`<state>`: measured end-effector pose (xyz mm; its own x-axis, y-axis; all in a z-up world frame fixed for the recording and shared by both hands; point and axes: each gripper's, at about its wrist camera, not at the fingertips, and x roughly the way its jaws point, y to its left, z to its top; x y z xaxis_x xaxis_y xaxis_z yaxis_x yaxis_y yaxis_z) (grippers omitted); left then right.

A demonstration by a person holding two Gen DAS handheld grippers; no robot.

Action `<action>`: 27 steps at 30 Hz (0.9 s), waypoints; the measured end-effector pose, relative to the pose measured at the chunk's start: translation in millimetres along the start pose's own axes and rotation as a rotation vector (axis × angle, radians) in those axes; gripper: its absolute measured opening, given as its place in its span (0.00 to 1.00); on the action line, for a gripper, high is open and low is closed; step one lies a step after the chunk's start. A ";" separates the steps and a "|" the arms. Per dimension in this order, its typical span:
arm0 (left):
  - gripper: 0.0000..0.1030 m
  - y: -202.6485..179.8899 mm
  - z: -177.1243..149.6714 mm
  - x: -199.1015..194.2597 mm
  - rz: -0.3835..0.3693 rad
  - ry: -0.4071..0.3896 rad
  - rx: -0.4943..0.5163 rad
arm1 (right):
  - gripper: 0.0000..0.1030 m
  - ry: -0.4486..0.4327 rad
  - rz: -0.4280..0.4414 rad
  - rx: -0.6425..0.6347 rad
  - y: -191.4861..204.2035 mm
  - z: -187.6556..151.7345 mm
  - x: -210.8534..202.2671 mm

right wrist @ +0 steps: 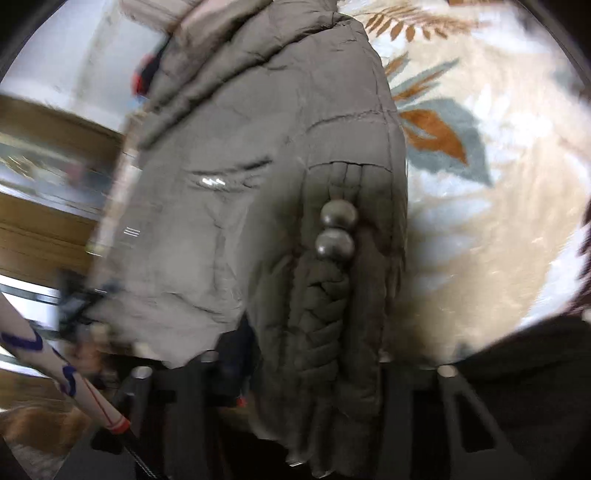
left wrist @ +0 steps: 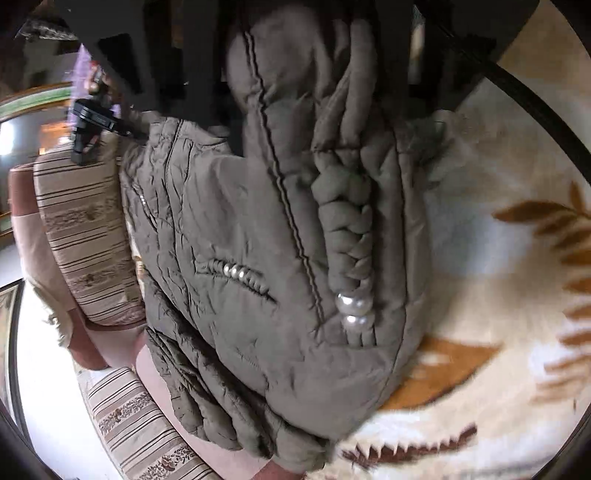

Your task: Fold large clothes

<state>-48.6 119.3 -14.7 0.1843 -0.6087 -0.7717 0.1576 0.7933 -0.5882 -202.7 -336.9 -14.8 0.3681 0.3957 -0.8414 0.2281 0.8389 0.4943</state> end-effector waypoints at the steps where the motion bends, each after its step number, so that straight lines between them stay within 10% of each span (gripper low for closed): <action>1: 0.20 -4.7 1.6 -6.1 0.008 -0.015 0.009 | 0.29 -0.011 -0.031 -0.034 8.8 0.9 -5.1; 12: 0.17 -64.2 42.0 -76.5 -0.007 -0.211 0.122 | 0.19 -0.259 0.172 -0.068 49.4 61.0 -94.5; 27: 0.17 -143.0 237.1 -60.6 0.144 -0.292 0.165 | 0.19 -0.444 0.242 0.073 62.8 263.1 -105.5</action>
<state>147.6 39.6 173.6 0.4814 -0.4875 -0.7284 0.2595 0.8730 -0.4128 9.9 -424.3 162.5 0.7620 0.3654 -0.5346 0.1450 0.7084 0.6908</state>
